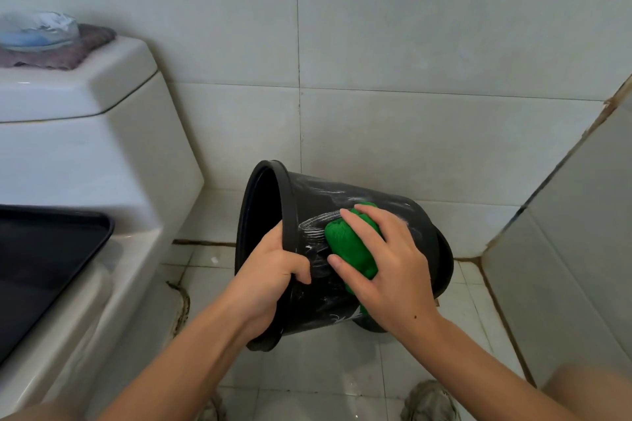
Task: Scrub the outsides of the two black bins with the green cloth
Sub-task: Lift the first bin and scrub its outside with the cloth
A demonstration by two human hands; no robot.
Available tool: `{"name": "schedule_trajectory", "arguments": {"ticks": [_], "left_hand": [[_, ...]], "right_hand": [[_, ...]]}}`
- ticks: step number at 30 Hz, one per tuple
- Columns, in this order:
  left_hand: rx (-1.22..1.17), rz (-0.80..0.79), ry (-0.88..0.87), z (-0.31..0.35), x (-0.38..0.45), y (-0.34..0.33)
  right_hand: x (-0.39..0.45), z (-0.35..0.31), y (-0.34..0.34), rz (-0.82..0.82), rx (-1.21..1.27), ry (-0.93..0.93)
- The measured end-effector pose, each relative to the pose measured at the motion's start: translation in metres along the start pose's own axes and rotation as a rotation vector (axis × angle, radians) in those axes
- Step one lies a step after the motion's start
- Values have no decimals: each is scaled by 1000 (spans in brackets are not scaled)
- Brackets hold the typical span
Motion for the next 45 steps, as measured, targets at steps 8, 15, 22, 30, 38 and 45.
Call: {"name": "schedule_trajectory", "arguments": {"ticks": [8, 15, 22, 30, 38, 45], "left_hand": [[-64, -98, -66, 9, -9, -10], [-91, -114, -127, 15, -8, -12], [-146, -56, -113, 19, -9, -5], [-158, -83, -90, 23, -16, -5], [-286, -22, -97, 28, -16, -2], [-246, -36, -100, 25, -13, -9]], "right_hand": [[-3, -5, 7, 54, 136, 95], [18, -6, 15, 57, 206, -95], [5, -38, 12, 98, 139, 208], [37, 3, 26, 98, 231, -262], [16, -41, 33, 128, 172, 147], [26, -45, 29, 69, 177, -4]]}}
Point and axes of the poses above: each hand's wrist, its own x-axis towards the middle knuckle, its own y-axis out of the back of the hand, z = x × y, the point moved 6 cm from there along x, towards the middle knuckle, and after that the axes turned 13 degrees about -y, right-handed, at the moved point
